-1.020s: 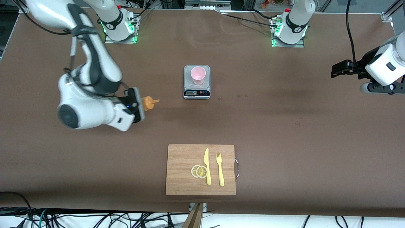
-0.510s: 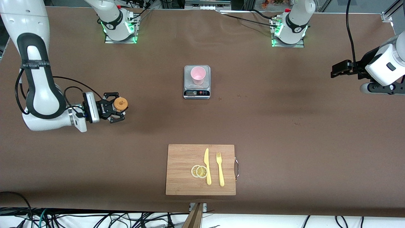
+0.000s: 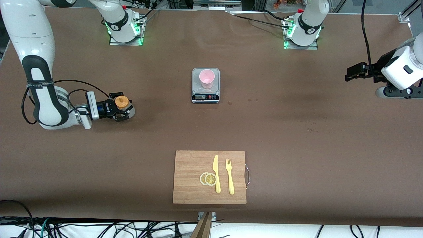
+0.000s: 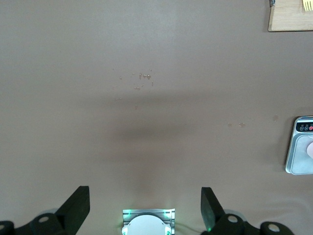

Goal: Add sauce to pink cup with both arms

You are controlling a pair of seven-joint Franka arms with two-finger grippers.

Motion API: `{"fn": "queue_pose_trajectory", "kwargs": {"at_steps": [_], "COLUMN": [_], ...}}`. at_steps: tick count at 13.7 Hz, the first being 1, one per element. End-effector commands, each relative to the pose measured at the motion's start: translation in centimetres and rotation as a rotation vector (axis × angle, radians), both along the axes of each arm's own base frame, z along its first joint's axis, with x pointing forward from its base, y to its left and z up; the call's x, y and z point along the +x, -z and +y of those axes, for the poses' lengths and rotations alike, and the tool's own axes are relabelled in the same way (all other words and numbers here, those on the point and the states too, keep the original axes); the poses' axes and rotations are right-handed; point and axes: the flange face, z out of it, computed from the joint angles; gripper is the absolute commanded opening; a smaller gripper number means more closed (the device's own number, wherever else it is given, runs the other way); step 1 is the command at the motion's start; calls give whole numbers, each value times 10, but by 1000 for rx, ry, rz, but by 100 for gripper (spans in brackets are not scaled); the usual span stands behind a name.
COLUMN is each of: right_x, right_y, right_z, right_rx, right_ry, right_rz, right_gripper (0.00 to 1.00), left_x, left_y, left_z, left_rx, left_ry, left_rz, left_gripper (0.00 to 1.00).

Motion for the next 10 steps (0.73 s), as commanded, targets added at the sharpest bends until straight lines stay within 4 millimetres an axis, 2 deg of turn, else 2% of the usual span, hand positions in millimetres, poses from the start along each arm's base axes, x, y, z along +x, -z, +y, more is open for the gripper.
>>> {"fn": "queue_pose_trajectory", "kwargs": {"at_steps": [1, 2, 4, 5, 6, 7, 10], "right_x": [-11, -15, -17, -17, -17, -15, -4], "right_y": [22, 32, 38, 39, 38, 36, 25], "right_z": [-2, -1, -4, -3, -6, -8, -25], "right_rx": [127, 152, 153, 151, 143, 127, 51], "right_ry": [26, 35, 44, 44, 48, 45, -3], "right_rz": [-11, -1, 8, 25, 40, 59, 42], "right_gripper": [0, 0, 0, 9, 70, 100, 100], "left_x": [5, 5, 5, 5, 5, 5, 5], "left_y": [-4, -4, -4, -4, -4, -4, -4], "left_z": [-2, -2, -2, -2, -2, -2, -2], "left_rx": [-17, -17, -17, -17, -17, -17, -17], "left_ry": [17, 17, 17, 17, 17, 17, 17], "left_rz": [-8, -8, -8, -8, -8, -8, -8], "left_gripper": [100, 100, 100, 100, 100, 100, 100]}}
